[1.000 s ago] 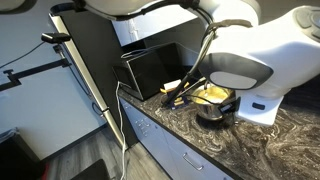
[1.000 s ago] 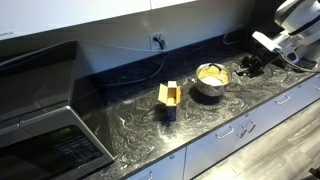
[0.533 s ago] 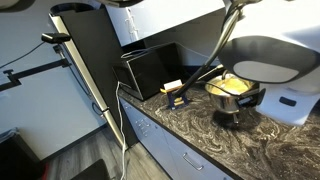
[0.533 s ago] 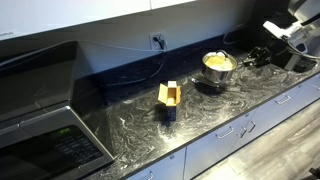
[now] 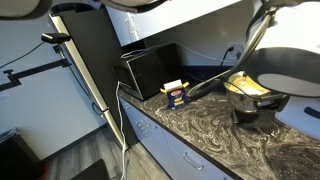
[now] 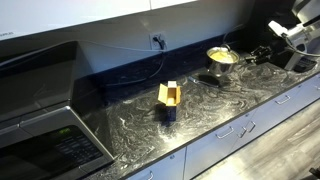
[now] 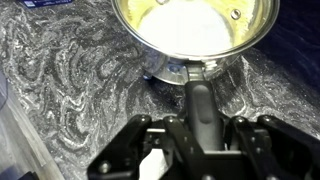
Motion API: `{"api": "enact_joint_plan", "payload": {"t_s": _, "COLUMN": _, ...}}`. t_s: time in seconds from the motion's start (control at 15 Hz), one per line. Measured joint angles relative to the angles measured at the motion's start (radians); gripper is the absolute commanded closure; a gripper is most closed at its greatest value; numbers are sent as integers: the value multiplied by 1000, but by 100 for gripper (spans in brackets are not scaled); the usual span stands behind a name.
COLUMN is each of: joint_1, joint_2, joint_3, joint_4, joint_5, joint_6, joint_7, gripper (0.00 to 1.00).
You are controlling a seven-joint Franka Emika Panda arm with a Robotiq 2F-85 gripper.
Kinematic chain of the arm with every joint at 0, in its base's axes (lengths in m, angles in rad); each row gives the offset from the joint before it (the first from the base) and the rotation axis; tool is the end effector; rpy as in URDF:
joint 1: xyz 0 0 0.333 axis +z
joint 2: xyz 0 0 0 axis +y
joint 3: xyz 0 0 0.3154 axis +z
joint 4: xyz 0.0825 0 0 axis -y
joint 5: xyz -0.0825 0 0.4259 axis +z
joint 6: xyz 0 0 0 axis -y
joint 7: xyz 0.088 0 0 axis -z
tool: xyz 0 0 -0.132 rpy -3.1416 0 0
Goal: Move the pan over to the right side of the fork
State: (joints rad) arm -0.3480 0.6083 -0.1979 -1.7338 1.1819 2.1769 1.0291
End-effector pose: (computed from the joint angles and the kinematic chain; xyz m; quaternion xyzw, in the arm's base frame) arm 0.6314 -0.3104 0.1895 -0.3635 0.8473 0.1418 0.3602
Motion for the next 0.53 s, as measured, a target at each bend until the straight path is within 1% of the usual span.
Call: {"api": "enact_joint_plan", "payload": {"t_s": 0.53, "joint_1": -23, "joint_2": 104, "joint_3": -5, "joint_4": 109, "joint_5": 34, "joint_6": 27, "joint_7": 64, "gripper": 97}}
